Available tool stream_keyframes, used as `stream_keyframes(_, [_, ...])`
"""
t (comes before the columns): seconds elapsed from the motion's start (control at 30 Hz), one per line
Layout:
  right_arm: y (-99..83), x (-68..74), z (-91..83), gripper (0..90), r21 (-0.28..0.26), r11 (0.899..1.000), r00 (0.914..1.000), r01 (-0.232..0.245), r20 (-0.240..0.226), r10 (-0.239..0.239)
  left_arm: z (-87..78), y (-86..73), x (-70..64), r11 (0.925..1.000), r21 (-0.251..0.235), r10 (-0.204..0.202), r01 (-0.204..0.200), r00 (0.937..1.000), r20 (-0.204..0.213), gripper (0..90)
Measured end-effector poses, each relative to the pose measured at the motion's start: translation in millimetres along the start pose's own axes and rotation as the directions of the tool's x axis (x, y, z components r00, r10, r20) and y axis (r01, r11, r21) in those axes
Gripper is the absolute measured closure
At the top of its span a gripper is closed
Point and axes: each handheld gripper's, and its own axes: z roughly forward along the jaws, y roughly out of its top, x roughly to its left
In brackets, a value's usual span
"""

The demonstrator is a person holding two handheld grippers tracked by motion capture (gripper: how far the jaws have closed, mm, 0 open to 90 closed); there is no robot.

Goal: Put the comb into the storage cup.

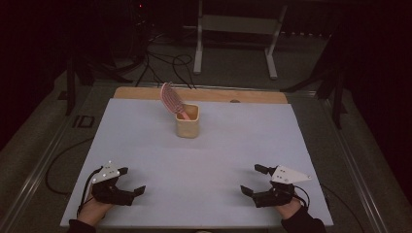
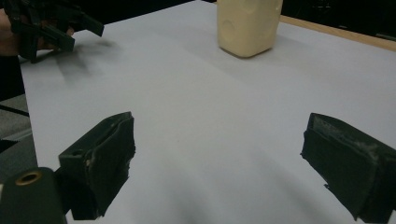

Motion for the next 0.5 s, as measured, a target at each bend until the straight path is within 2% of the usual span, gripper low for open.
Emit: stream_keyframes(0.5, [-0.2, 0.0, 0.9, 9.1, 0.001, 1.0, 1.0, 0.0, -0.002, 0.0, 1.1, 0.3, -2.3, 1.0, 0.0, 0.002, -0.002, 0.9999, 0.011, 0.2])
